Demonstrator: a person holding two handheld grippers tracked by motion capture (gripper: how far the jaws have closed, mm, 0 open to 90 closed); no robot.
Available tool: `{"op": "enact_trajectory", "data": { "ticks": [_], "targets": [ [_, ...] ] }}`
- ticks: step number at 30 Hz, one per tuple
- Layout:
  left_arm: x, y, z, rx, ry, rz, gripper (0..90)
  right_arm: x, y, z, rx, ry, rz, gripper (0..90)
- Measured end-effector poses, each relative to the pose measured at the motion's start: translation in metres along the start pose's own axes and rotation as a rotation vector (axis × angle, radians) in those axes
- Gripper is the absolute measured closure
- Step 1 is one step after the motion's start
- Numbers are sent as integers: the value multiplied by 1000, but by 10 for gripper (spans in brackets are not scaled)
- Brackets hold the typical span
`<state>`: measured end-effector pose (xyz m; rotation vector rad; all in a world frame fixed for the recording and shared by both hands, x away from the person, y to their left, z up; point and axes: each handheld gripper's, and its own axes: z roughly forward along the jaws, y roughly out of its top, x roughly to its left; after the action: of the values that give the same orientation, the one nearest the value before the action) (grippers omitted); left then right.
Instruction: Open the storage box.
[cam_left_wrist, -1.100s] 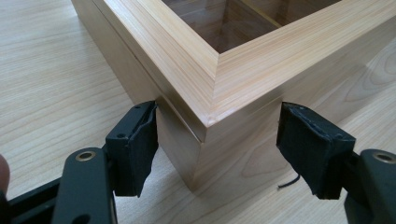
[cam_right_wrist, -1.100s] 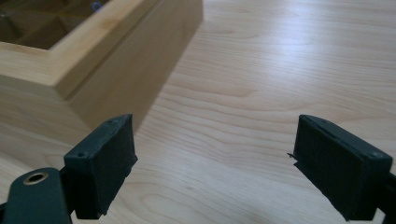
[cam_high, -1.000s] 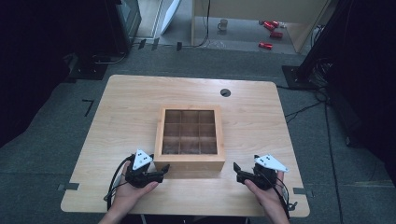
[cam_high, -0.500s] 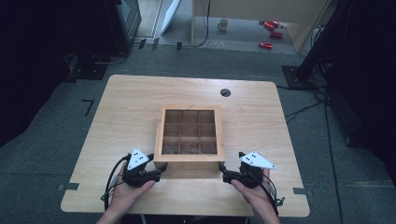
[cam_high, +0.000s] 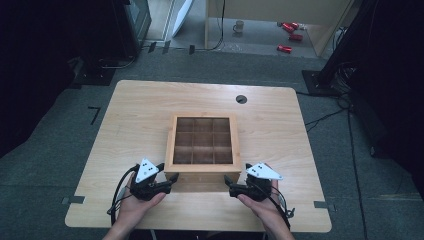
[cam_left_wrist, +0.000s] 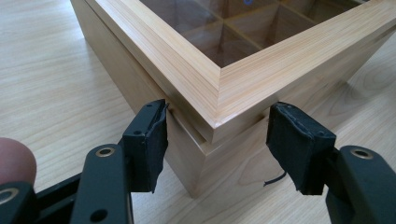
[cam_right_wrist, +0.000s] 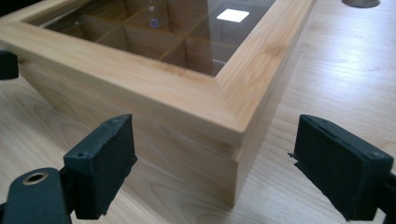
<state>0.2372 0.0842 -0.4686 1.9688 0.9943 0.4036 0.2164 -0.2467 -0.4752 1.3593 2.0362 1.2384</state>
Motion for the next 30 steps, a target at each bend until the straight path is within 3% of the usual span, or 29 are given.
{"op": "enact_trajectory", "data": {
  "ticks": [4, 8, 14, 20, 27, 30],
  "targets": [
    [0, 1, 0, -2, -1, 0, 391, 2, -1, 4, -6, 1, 5, 126],
    [2, 1, -1, -3, 10, -7, 391, 0, 0, 5, -24, -2, 42, 139],
    [6, 1, -1, -3, 26, -29, 392, 0, 2, 3, -62, 9, 34, 167],
    [4, 1, 0, -5, 30, -22, 393, -2, 7, 0, -92, 6, 41, 188],
    [4, 2, -1, -7, 31, -22, 392, 3, 2, 2, -72, 39, 12, 179],
    [4, 3, -2, -11, 31, -22, 392, 6, 0, 6, -48, 25, -1, 179]
  ]
}}
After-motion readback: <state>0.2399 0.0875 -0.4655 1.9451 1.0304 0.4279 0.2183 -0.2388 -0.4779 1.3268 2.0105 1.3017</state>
